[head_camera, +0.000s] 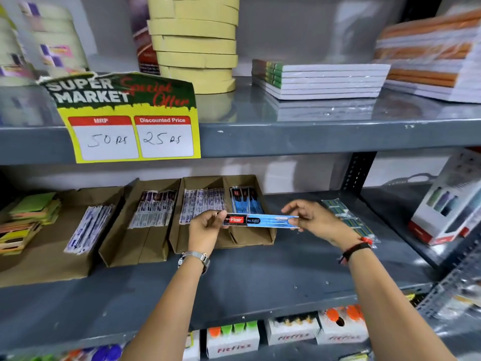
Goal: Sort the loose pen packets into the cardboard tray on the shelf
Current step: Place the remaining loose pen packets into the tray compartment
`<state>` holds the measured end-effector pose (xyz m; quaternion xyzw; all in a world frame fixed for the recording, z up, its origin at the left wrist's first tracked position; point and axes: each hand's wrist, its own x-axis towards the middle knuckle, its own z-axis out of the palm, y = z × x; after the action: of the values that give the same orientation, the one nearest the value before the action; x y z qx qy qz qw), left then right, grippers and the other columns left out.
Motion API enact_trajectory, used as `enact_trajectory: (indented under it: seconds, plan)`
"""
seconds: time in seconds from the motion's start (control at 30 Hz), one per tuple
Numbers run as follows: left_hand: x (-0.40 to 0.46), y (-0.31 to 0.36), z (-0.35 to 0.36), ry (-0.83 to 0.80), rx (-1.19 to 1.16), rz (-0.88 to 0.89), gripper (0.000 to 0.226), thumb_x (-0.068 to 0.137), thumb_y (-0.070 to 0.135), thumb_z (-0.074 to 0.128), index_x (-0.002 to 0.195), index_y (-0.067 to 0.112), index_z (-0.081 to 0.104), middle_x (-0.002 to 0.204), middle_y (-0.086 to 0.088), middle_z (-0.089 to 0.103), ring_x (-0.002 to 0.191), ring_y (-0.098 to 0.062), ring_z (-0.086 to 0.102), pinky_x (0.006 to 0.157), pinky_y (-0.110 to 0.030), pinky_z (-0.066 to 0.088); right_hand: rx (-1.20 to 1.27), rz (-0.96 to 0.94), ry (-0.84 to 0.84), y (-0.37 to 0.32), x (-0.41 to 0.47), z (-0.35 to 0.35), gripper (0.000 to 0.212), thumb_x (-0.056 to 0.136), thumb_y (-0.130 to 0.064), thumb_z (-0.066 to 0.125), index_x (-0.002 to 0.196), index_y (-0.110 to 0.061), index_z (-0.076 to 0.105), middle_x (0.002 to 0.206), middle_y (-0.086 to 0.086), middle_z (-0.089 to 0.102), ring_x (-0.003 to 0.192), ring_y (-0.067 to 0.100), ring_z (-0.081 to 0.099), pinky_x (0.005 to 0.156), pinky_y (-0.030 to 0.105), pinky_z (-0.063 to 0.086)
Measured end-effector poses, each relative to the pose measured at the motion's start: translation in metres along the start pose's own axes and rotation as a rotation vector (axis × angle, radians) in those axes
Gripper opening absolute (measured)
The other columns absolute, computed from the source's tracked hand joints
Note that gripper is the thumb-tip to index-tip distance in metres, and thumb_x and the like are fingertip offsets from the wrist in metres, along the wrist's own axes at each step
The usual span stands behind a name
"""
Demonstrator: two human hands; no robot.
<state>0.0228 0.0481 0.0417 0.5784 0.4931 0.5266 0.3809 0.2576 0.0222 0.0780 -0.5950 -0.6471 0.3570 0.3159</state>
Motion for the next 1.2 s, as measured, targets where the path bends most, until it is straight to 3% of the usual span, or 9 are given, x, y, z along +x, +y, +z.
enact_trajectory:
  seconds: [0.17,0.33,0.43,0.63,0.77,0.9,1.0,1.13,1.2]
  plan:
    - [0.004,-0.006,0.003,0.009,-0.256,-0.108,0.040,0.073,0.054,0.055,0.075,0.015,0.062,0.055,0.011,0.071,0.065,-0.003,0.065,0.071,-0.019,0.050,0.116,0.051,0.075,0.013,-0.001,0.008,0.033,0.090,0.008,0.046,0.074,-0.020,0.056,0.074,-0.001,0.056,0.060,0.007,0.049,0.050,0.005,0.044]
    - [-0.015,-0.052,-0.002,-0.140,0.663,0.012,0.089,0.074,0.069,0.005,0.131,0.009,0.038,0.129,-0.022,0.053,0.122,-0.036,0.045,0.100,-0.045,0.038,0.532,0.211,0.311,0.030,0.022,0.028,0.026,0.090,0.011,0.044,0.114,0.012,0.056,0.079,0.005,0.054,0.067,0.012,0.054,0.046,0.003,0.048]
    - [-0.024,-0.093,0.002,-0.322,0.934,0.022,0.123,0.049,0.080,-0.027,0.139,0.007,0.014,0.152,-0.016,0.015,0.141,-0.030,0.014,0.117,-0.039,0.009,0.584,0.299,0.307,0.031,0.046,0.045,0.029,0.088,0.013,0.046,0.116,0.012,0.056,0.071,0.006,0.053,0.062,0.013,0.051,0.041,0.003,0.046]
    - [-0.030,-0.118,0.004,-0.319,0.962,0.085,0.123,0.048,0.078,-0.029,0.140,0.009,0.015,0.153,-0.011,0.012,0.142,-0.025,0.010,0.113,-0.027,-0.003,0.550,0.376,0.297,0.026,0.098,0.073,0.024,0.086,0.017,0.045,0.087,0.003,0.064,0.069,0.009,0.056,0.058,0.011,0.051,0.038,0.006,0.045]
    - [-0.031,-0.114,0.003,-0.353,1.049,0.083,0.106,0.067,0.075,-0.015,0.134,0.008,0.033,0.144,-0.012,0.038,0.133,-0.027,0.035,0.111,-0.019,-0.012,0.504,0.355,0.299,0.028,0.130,0.084,0.030,0.087,0.018,0.038,0.111,0.018,0.056,0.064,0.011,0.054,0.040,0.008,0.055,0.033,0.008,0.043]
    - [-0.028,-0.116,0.002,-0.294,0.977,0.087,0.103,0.066,0.077,-0.011,0.137,0.012,0.026,0.147,-0.005,0.029,0.136,-0.023,0.029,0.101,-0.008,-0.021,0.219,0.334,0.134,0.036,0.151,0.091,0.027,0.086,0.001,0.051,0.110,0.006,0.064,0.112,0.022,0.067,0.097,0.025,0.066,0.084,0.028,0.054]
    - [-0.028,-0.117,0.002,-0.217,0.976,0.161,0.095,0.072,0.076,-0.003,0.136,0.013,0.030,0.145,-0.007,0.037,0.135,-0.024,0.031,0.106,-0.012,-0.011,-0.140,0.243,-0.021,0.032,0.151,0.077,0.028,0.088,-0.002,0.048,0.109,0.009,0.062,0.121,0.025,0.062,0.112,0.034,0.059,0.097,0.040,0.048]
    - [-0.022,-0.106,0.000,-0.062,0.769,0.124,0.086,0.077,0.073,0.015,0.127,0.008,0.044,0.129,-0.019,0.054,0.121,-0.033,0.047,0.104,-0.036,0.035,-0.385,0.140,-0.042,0.030,0.145,0.051,0.034,0.089,0.003,0.043,0.118,0.001,0.061,0.129,0.018,0.060,0.118,0.030,0.056,0.099,0.032,0.045]
    - [-0.005,-0.084,0.003,0.066,0.675,0.100,0.089,0.075,0.076,0.017,0.126,0.008,0.045,0.129,-0.020,0.052,0.121,-0.036,0.046,0.102,-0.044,0.038,-0.435,0.061,-0.002,0.032,0.144,0.043,0.035,0.088,0.002,0.047,0.121,-0.001,0.059,0.130,0.016,0.059,0.118,0.028,0.057,0.099,0.033,0.046]
